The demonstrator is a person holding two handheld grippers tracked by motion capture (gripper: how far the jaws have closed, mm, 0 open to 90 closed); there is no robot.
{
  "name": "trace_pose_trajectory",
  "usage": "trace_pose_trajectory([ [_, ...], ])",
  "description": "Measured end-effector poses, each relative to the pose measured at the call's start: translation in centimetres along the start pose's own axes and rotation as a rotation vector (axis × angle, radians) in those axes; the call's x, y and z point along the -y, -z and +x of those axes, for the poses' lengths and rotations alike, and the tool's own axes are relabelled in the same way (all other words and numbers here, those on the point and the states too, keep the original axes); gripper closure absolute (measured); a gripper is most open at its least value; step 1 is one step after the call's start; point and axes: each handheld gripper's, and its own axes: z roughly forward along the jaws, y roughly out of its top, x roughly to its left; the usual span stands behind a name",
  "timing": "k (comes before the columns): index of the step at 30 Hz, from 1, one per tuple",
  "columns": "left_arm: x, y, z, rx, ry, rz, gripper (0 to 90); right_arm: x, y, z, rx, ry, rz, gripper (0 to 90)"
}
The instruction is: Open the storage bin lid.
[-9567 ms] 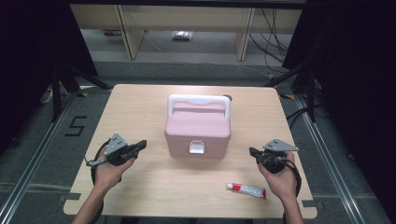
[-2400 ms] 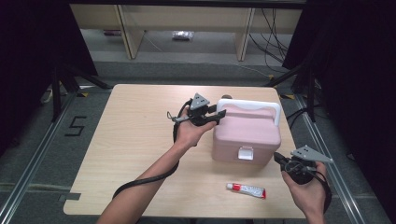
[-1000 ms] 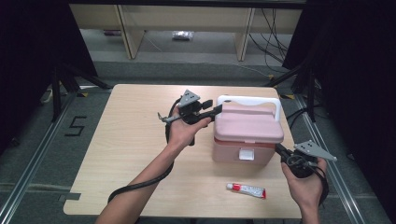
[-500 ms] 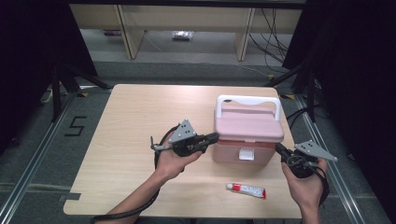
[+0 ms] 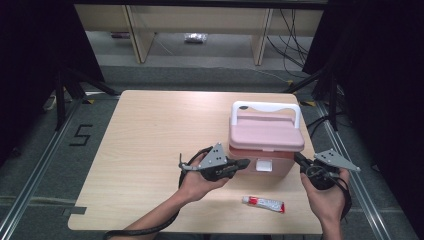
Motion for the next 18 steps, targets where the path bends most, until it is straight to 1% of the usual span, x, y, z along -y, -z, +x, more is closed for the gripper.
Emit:
trace_pose_trajectory([
  [1,0.1,-0.2,0.1,0.002,-0.008,0.006,89.7,0.0,0.0,0.0,0.003,0.002,0.000,90.0],
  [2,0.1,-0.6,0.0,0.009,-0.002,0.002,89.7,-0.1,0.0,-0.1,0.003,0.009,-0.002,90.0],
  [3,0.2,-0.8,0.0,0.014,-0.008,0.006,89.7,0.0,0.1,0.2,0.000,-0.027,0.008,90.0],
  [4,0.3,-1.2,-0.1,0.019,-0.011,0.004,89.7,-0.1,-0.1,-0.1,0.000,0.010,-0.007,90.0],
  [5,0.3,-1.5,-0.2,0.025,-0.013,0.010,89.6,-0.2,0.0,-0.2,-0.006,0.010,-0.007,90.0],
  [6,0.4,-1.7,-0.2,0.028,-0.016,0.013,89.6,-0.2,0.0,-0.1,-0.001,0.006,-0.010,90.0],
  [7,0.4,-2.0,-0.3,0.028,-0.014,0.013,89.6,-0.3,0.0,-0.2,0.011,0.022,-0.021,90.0],
  [8,0.5,-2.3,-0.3,0.026,-0.013,0.018,89.6,-0.4,0.1,0.0,-0.001,0.004,-0.010,90.0],
  [9,0.5,-2.3,-0.3,0.026,-0.013,0.018,89.6,-0.5,0.1,0.0,0.001,-0.002,-0.014,90.0],
  [10,0.6,-2.7,-0.4,0.026,-0.011,0.011,89.6,-0.5,0.1,0.0,0.001,-0.002,-0.014,90.0],
  [11,0.6,-3.0,-0.4,0.026,-0.031,0.026,89.6,-0.7,0.1,0.1,0.000,-0.006,-0.021,90.0],
  [12,0.6,-3.3,-0.4,0.025,-0.026,0.021,89.6,-0.7,0.1,0.1,0.001,-0.015,-0.019,90.0],
  [13,0.7,-3.5,-0.4,0.026,-0.031,0.028,89.6,-0.8,0.2,0.0,0.006,-0.003,-0.018,90.0],
  [14,0.8,-3.7,-0.4,0.021,-0.031,0.029,89.6,-0.7,0.0,-0.1,0.006,0.016,-0.035,90.0],
  [16,0.9,-4.1,-0.4,0.021,-0.029,0.028,89.7,-0.8,0.1,-0.1,0.009,0.008,-0.033,90.0],
  [17,0.9,-4.2,-0.4,0.015,-0.036,0.027,89.6,-0.8,0.1,0.0,0.002,-0.023,-0.027,90.0],
  [18,0.9,-4.4,-0.4,0.013,-0.036,0.026,89.7,-0.8,0.2,0.1,0.002,-0.040,-0.022,90.0],
])
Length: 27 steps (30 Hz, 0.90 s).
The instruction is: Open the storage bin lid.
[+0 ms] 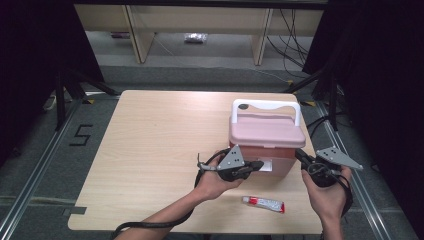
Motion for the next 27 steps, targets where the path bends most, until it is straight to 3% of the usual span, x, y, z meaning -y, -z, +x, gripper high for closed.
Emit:
trace_pose_trajectory([
  [4,0.3,-0.6,-0.2,-0.006,-0.009,0.004,89.7,0.0,-0.2,-0.3,-0.001,0.036,-0.019,90.0],
  [10,0.8,-1.2,-0.2,-0.028,-0.018,0.015,89.9,-0.2,-0.1,-0.1,0.003,0.013,-0.017,90.0],
  [12,1.0,-1.3,-0.2,-0.029,-0.024,0.022,89.8,-0.3,-0.1,-0.2,0.006,0.031,-0.023,90.0],
  [13,1.2,-1.3,-0.1,-0.030,-0.024,0.025,89.9,-0.3,0.0,0.1,0.008,-0.002,-0.017,90.0],
  [14,1.3,-1.4,-0.2,-0.025,-0.016,0.021,89.9,-0.3,-0.1,-0.2,0.010,0.030,-0.028,90.0],
  [18,1.3,-1.5,-0.3,-0.029,-0.026,0.021,89.9,-0.6,-0.1,0.1,0.020,0.009,-0.050,90.0],
  [19,1.4,-1.5,-0.3,-0.030,-0.028,0.020,89.9,-0.7,-0.1,-0.1,0.013,0.038,-0.054,90.0],
  [21,1.4,-1.5,-0.3,-0.034,-0.024,0.017,89.9,-0.9,-0.1,-0.1,0.018,0.035,-0.056,90.0],
  [23,1.4,-1.5,-0.3,-0.034,-0.022,0.017,89.9,-1.1,0.0,0.2,0.023,0.006,-0.049,90.0],
  [24,1.4,-1.5,-0.3,-0.032,-0.025,0.017,89.9,-1.1,-0.1,0.0,0.022,0.038,-0.058,90.0],
  [27,1.5,-1.5,-0.3,-0.033,-0.026,0.017,89.9,-1.3,0.0,0.0,0.020,0.033,-0.064,90.0],
])
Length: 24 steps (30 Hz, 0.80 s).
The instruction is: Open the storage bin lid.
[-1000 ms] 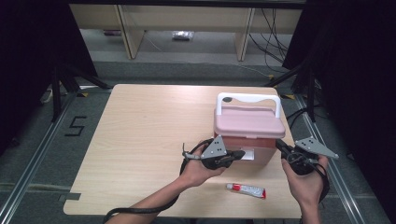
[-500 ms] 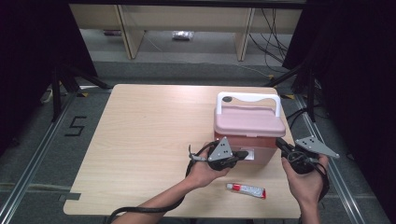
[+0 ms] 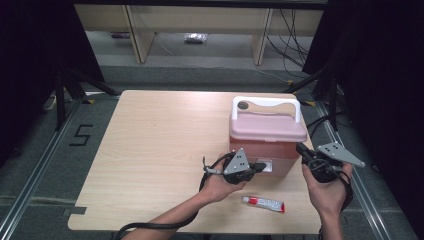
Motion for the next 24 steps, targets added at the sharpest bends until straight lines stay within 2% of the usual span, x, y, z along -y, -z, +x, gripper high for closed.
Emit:
trace_pose_trajectory([
  [1,0.0,0.0,0.0,0.001,-0.001,0.000,89.9,0.0,0.0,0.1,0.003,-0.014,0.001,90.0],
  [2,0.1,0.0,0.0,0.001,0.001,-0.003,89.9,-0.1,0.0,0.0,0.004,0.010,-0.009,90.0],
  [3,0.1,0.0,0.0,0.000,0.003,-0.003,89.9,-0.2,0.0,0.0,0.005,0.010,-0.014,90.0],
  [4,0.1,0.0,0.0,-0.001,0.002,-0.002,90.0,-0.2,0.0,0.2,0.002,-0.021,-0.011,90.0],
  [5,0.0,0.0,-0.1,-0.003,0.002,0.000,89.9,-0.3,-0.1,0.1,0.003,0.002,-0.017,90.0],
  [7,0.0,0.0,-0.1,-0.005,0.004,0.000,90.0,-0.5,-0.1,0.0,0.008,0.010,-0.027,90.0],
  [8,0.1,0.0,-0.1,-0.006,0.002,-0.001,90.0,-0.5,-0.1,0.2,0.009,-0.010,-0.024,90.0],
  [9,0.1,0.0,-0.1,-0.007,0.000,0.000,90.0,-0.6,-0.1,0.1,0.015,0.010,-0.035,90.0],
  [11,0.2,0.0,-0.1,-0.008,0.010,-0.007,90.0,-0.8,-0.1,0.3,0.010,-0.019,-0.038,90.0],
  [13,0.2,0.0,-0.1,-0.010,0.011,-0.008,90.0,-1.0,-0.1,0.1,0.014,0.010,-0.049,90.0],
  [15,0.2,0.0,-0.2,-0.012,0.015,-0.009,90.0,-1.2,-0.2,0.2,0.019,0.008,-0.051,90.0],
  [16,0.2,0.0,-0.2,-0.013,0.018,-0.010,90.0,-1.2,-0.2,0.3,0.014,-0.009,-0.055,90.0],
  [17,0.3,-0.1,-0.2,-0.013,0.020,-0.014,90.0,-1.3,-0.3,0.2,0.015,0.011,-0.061,90.0],
  [18,0.3,-0.1,-0.2,-0.011,0.021,-0.020,90.0,-1.4,-0.2,0.3,0.014,-0.013,-0.055,90.0],
  [19,0.2,-0.1,-0.2,-0.014,0.023,-0.014,90.0,-1.5,-0.3,0.2,0.021,0.014,-0.063,90.0],
  [23,0.2,-0.1,-0.2,-0.018,0.024,-0.012,90.0,-1.7,-0.4,0.3,0.014,0.003,-0.073,90.0],
  [24,0.2,-0.2,-0.2,-0.019,0.026,-0.013,90.0,-1.8,-0.3,0.3,0.026,0.005,-0.075,90.0],
])
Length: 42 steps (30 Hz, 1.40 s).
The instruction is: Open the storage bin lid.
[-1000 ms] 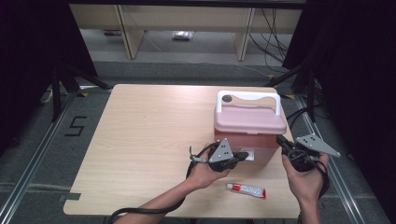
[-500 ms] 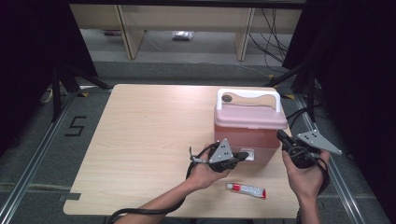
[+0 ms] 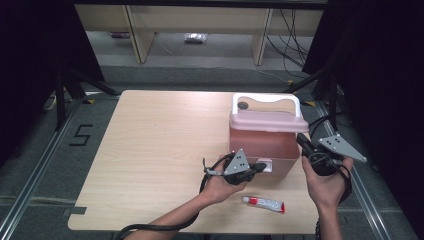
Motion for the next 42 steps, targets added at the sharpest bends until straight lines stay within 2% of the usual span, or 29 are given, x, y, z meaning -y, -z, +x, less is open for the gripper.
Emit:
trace_pose_trajectory([
  [1,0.0,0.0,0.0,-0.001,0.002,0.000,90.0,0.0,0.0,0.1,0.000,-0.014,0.004,90.0],
  [4,0.0,0.0,0.0,0.000,-0.001,-0.002,90.0,-0.3,-0.1,0.0,-0.004,0.003,-0.005,90.0],
  [5,0.0,0.0,0.0,-0.001,0.007,-0.003,90.0,-0.4,-0.1,0.1,-0.001,-0.016,-0.003,90.0],
  [6,0.0,-0.1,0.0,0.001,0.010,-0.001,90.0,-0.5,-0.2,-0.1,0.000,0.007,-0.012,90.0],
  [7,0.0,-0.1,0.0,0.001,0.012,0.000,90.0,-0.6,-0.2,0.1,-0.004,-0.015,-0.007,90.0],
  [8,0.0,-0.1,0.0,0.001,0.012,0.001,90.0,-0.6,-0.3,-0.1,-0.004,0.004,-0.015,90.0],
  [17,0.0,-0.1,0.0,-0.002,0.010,0.003,90.0,-1.0,-0.6,-0.1,0.012,0.014,-0.041,90.0],
  [20,0.0,-0.1,0.0,0.000,0.011,0.007,90.0,-1.2,-0.6,-0.1,0.015,0.001,-0.040,90.0],
  [21,0.0,-0.1,0.0,0.000,0.011,0.006,90.0,-1.2,-0.6,0.1,0.016,-0.022,-0.032,90.0],
  [23,0.0,-0.2,0.0,-0.001,0.009,0.004,90.0,-1.3,-0.7,-0.1,0.016,0.006,-0.044,90.0],
  [25,-0.1,-0.2,0.0,0.001,0.004,0.005,90.0,-1.4,-0.8,0.0,0.017,-0.010,-0.043,90.0],
  [26,-0.1,-0.2,0.0,0.002,0.005,0.005,90.0,-1.4,-0.9,-0.1,0.014,0.007,-0.055,90.0],
  [30,-0.1,-0.2,0.0,0.002,0.004,0.005,90.0,-1.6,-1.0,-0.1,0.017,0.008,-0.054,90.0],
  [35,-0.1,-0.2,0.0,0.002,0.005,0.006,90.0,-1.9,-1.2,0.1,0.029,-0.015,-0.055,90.0],
  [36,-0.1,-0.2,0.0,-0.001,0.010,0.006,90.0,-2.0,-1.3,-0.2,0.031,0.014,-0.071,90.0],
  [37,-0.1,-0.2,0.0,0.001,0.008,0.007,90.0,-2.1,-1.4,-0.1,0.029,-0.002,-0.068,90.0],
  [42,-0.1,-0.2,0.0,0.001,0.008,0.008,90.0,-2.2,-2.0,-0.1,0.030,0.000,-0.071,90.0],
])
